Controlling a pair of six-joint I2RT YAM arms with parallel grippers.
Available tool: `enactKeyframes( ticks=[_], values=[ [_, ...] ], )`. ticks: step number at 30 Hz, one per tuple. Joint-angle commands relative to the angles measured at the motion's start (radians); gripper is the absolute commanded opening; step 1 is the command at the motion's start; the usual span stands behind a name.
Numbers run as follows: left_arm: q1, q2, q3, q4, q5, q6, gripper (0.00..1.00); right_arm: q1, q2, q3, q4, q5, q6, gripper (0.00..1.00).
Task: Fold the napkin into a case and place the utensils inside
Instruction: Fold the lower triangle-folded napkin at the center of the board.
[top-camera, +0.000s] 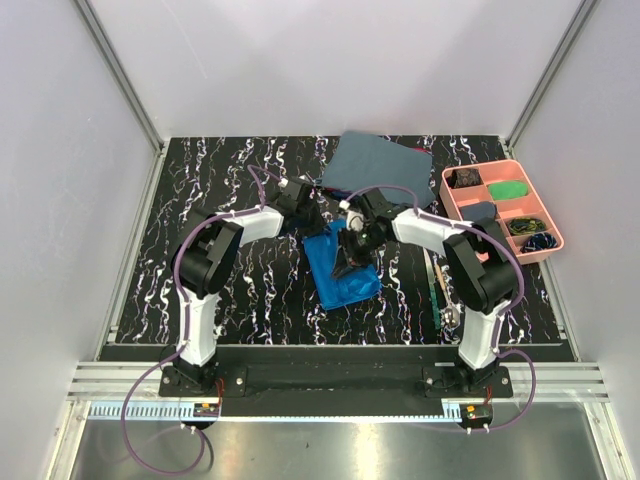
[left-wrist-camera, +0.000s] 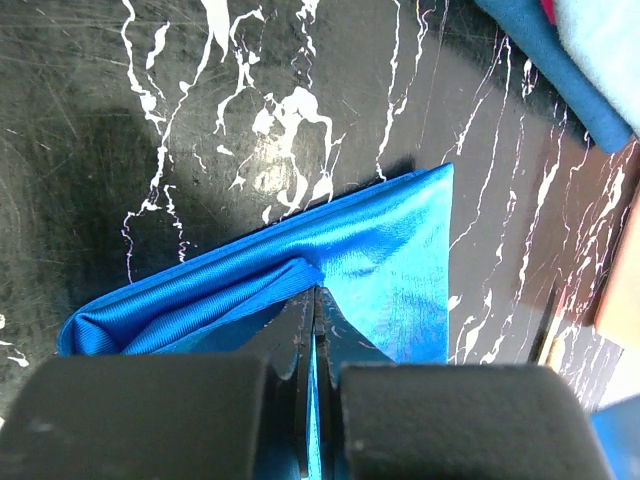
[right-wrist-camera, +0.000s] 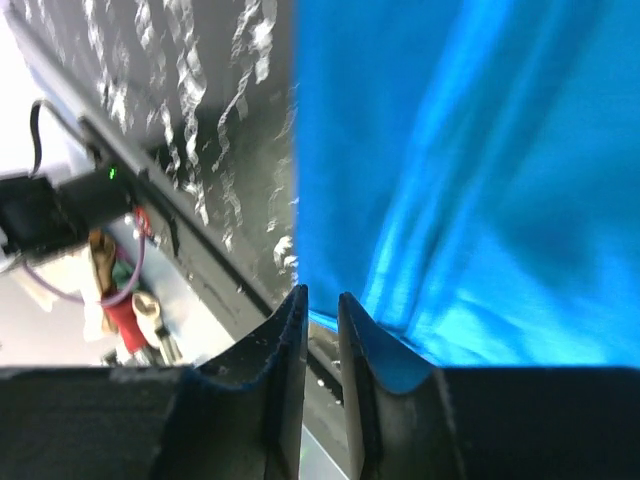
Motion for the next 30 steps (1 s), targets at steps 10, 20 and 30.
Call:
enactKeyframes(
  ticks=[10, 20, 30],
  values=[
    [0.004, -0.013, 0.023, -0.004, 0.044, 0.055, 0.01, 0.060, -0.052, -0.051, 0.021, 0.074, -0.006, 0.48],
    [0.004, -0.066, 0.042, -0.037, 0.057, 0.069, 0.12, 0.051, -0.078, -0.147, 0.085, 0.028, 0.091, 0.38],
    [0.004, -0.046, 0.022, -0.016, 0.068, 0.057, 0.09, 0.052, -0.057, -0.203, 0.182, -0.033, 0.138, 0.33]
  ],
)
